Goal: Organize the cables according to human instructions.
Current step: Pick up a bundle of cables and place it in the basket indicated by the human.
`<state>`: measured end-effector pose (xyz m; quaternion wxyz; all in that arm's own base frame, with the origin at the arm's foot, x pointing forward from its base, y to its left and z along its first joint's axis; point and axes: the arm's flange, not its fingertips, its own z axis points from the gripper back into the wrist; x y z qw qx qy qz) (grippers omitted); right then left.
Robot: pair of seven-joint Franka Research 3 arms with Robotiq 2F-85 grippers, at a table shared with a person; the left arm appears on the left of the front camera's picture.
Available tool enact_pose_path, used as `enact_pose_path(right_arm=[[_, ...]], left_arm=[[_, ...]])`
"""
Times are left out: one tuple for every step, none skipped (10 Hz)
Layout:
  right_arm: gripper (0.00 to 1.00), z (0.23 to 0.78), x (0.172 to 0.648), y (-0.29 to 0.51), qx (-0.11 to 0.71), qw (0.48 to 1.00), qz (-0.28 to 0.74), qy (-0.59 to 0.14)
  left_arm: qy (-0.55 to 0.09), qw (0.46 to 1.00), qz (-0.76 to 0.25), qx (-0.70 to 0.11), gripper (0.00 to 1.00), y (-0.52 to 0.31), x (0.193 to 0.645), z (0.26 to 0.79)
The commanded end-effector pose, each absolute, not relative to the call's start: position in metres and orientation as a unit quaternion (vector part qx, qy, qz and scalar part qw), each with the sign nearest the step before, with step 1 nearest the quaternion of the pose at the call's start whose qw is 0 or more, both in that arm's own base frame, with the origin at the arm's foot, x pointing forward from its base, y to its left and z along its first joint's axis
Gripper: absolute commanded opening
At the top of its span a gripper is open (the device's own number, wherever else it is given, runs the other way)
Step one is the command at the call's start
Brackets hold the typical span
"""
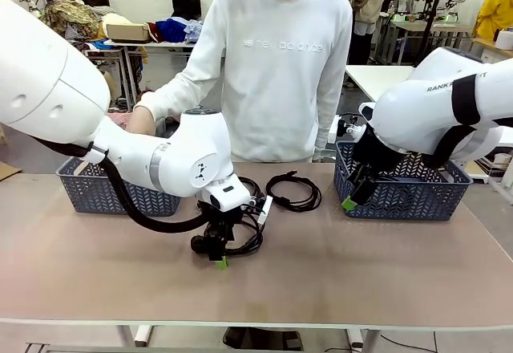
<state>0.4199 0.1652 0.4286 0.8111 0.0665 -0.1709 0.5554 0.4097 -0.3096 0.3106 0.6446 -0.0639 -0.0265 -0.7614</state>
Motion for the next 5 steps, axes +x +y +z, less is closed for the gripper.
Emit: enact_pose_path(right_arm=[[1.00, 0.4293, 0.4194, 0.1660, 0.066, 0.812, 0.554, -0.172], [1.00, 0.4293, 0.4194, 0.1660, 0.066, 0.812, 0.554, -0.172], [1.00, 0.4293, 0.4194, 0.1660, 0.066, 0.812, 0.554, -0.172], [1.00, 0.4293, 0.4194, 0.1660, 0.066, 0.812, 0.554, -0.172], [1.00, 0.4293, 0.4194, 0.1660, 0.066, 0.812, 0.554, -0.172]], left_arm=[[-0.025, 0.649, -0.758, -0.063, 1.00, -0.3124, 0.4126, 0.3076], [-0.022, 0.647, -0.759, -0.065, 1.00, -0.3134, 0.4126, 0.3063], [-0.020, 0.646, -0.760, -0.066, 1.00, -0.3147, 0.4130, 0.3058], [-0.016, 0.646, -0.760, -0.069, 1.00, -0.3164, 0.4133, 0.3051], [-0.012, 0.647, -0.759, -0.069, 1.00, -0.3179, 0.4124, 0.3041]])
